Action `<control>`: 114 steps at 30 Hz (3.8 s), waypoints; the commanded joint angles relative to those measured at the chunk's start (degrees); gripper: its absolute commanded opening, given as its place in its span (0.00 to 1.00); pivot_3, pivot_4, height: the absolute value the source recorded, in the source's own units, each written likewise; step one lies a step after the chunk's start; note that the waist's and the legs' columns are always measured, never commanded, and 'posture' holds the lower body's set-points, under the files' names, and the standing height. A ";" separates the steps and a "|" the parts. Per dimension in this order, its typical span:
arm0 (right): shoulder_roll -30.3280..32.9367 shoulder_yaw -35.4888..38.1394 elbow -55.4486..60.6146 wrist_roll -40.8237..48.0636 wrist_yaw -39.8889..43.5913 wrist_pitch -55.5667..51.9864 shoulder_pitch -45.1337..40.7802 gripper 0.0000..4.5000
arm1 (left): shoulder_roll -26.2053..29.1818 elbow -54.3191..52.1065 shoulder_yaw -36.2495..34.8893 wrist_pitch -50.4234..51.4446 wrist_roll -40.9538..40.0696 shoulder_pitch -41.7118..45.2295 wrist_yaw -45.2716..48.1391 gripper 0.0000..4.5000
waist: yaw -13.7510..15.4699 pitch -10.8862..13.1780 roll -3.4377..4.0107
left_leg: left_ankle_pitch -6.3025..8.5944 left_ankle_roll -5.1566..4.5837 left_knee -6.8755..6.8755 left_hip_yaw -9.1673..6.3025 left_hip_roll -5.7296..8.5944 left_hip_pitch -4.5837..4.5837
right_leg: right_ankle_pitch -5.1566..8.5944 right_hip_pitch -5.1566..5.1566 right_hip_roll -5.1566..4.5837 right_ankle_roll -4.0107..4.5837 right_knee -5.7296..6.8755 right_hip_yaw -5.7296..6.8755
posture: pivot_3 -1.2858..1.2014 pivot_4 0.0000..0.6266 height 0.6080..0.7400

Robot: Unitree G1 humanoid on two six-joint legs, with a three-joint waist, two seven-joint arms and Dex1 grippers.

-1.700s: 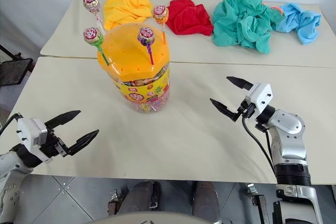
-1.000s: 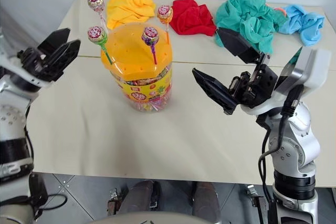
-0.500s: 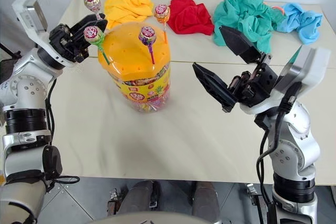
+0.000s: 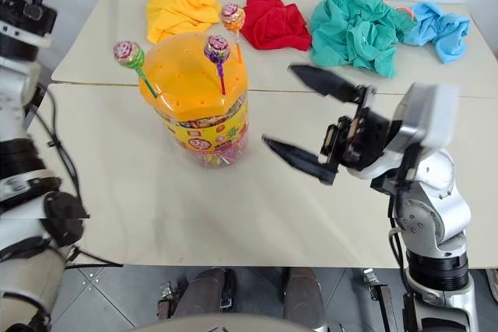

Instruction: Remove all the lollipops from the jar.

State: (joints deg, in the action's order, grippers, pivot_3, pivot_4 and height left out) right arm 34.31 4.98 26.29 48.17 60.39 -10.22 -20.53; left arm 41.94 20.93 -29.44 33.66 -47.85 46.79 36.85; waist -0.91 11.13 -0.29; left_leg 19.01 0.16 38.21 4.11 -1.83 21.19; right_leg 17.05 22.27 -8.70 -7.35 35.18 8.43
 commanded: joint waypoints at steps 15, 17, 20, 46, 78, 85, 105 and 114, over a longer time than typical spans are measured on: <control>3.63 -1.94 -11.08 -9.25 15.72 4.90 1.74 1.00 | 5.19 -35.61 -11.09 18.53 8.91 -60.30 -5.87 0.23 | 1.57 0.22 -0.56 | 0.04 0.05 0.10 0.07 -0.09 0.00 | 0.02 0.26 0.04 0.04 0.10 -0.80 | 0.52 0.24 1.00; 2.93 -0.87 -10.71 -8.30 14.94 5.08 2.09 1.00 | 6.31 -34.52 -10.79 17.59 9.40 -59.20 -4.76 0.36 | 1.65 0.21 -0.57 | 0.07 0.07 0.10 0.09 -0.10 0.01 | 0.02 0.30 0.05 0.04 0.16 -0.79 | 0.52 0.24 1.00; 1.79 2.76 -8.04 -3.24 10.66 1.73 2.61 1.00 | 11.32 -29.52 -10.79 7.42 11.96 -57.23 5.58 0.56 | 1.77 0.21 -0.56 | 0.08 0.09 0.07 0.14 -0.10 0.03 | 0.02 0.37 0.07 0.04 0.18 -0.78 | 0.52 0.24 1.00; 0.95 14.81 9.25 7.67 -12.55 -5.54 7.48 1.00 | 0.43 -26.39 14.51 0.05 -1.28 -9.03 25.66 0.59 | 1.90 0.22 -0.54 | 0.18 -0.03 0.38 1.03 -0.16 0.06 | 0.02 0.56 0.17 0.03 0.39 -1.06 | 0.52 0.24 1.00; 4.36 -6.55 -16.62 -15.61 19.23 7.37 -1.50 1.00 | 7.31 -44.97 -6.86 18.77 4.46 -67.28 0.65 0.01 | 1.48 0.25 -0.64 | 0.51 -0.14 0.76 1.03 -0.33 0.13 | 0.01 0.55 0.16 0.01 0.35 -1.17 | 0.52 0.24 1.00; 3.27 -3.31 -13.41 -11.58 16.50 5.27 -0.12 1.00 | 5.06 -44.12 -5.40 14.89 6.48 -66.15 0.99 0.34 | 1.98 0.25 -0.60 | 0.55 -0.09 0.81 1.08 -0.39 0.01 | 0.03 0.56 0.19 0.05 0.39 -1.34 | 0.52 0.24 1.00; -8.48 -4.97 -26.58 -12.78 -11.38 -15.15 -28.77 1.00 | -5.93 -46.34 -14.15 2.71 -25.37 -41.08 7.11 0.73 | 0.53 0.13 -0.80 | 0.73 -0.12 0.90 1.27 -0.53 0.23 | 0.02 1.15 0.25 0.04 0.78 -1.52 | 0.52 0.24 1.00; -13.99 -5.18 -29.68 -14.03 -10.57 -14.54 -32.31 0.91 | -5.31 -45.74 -11.95 1.54 -26.57 -39.69 6.72 0.74 | -0.71 0.14 -0.78 | 0.73 -0.12 0.90 1.40 -0.52 0.24 | 0.02 1.17 0.34 0.05 0.78 -1.54 | 0.52 0.24 1.00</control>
State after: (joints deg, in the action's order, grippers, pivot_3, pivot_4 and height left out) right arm 20.90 -1.14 -4.12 33.96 49.45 -26.01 -51.60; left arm 36.12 -23.91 -41.22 36.47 -73.08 7.30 43.24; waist -1.62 11.27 -1.07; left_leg 19.73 0.04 39.11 5.53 -2.36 21.43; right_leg 17.07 23.44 -8.35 -7.30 35.96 6.89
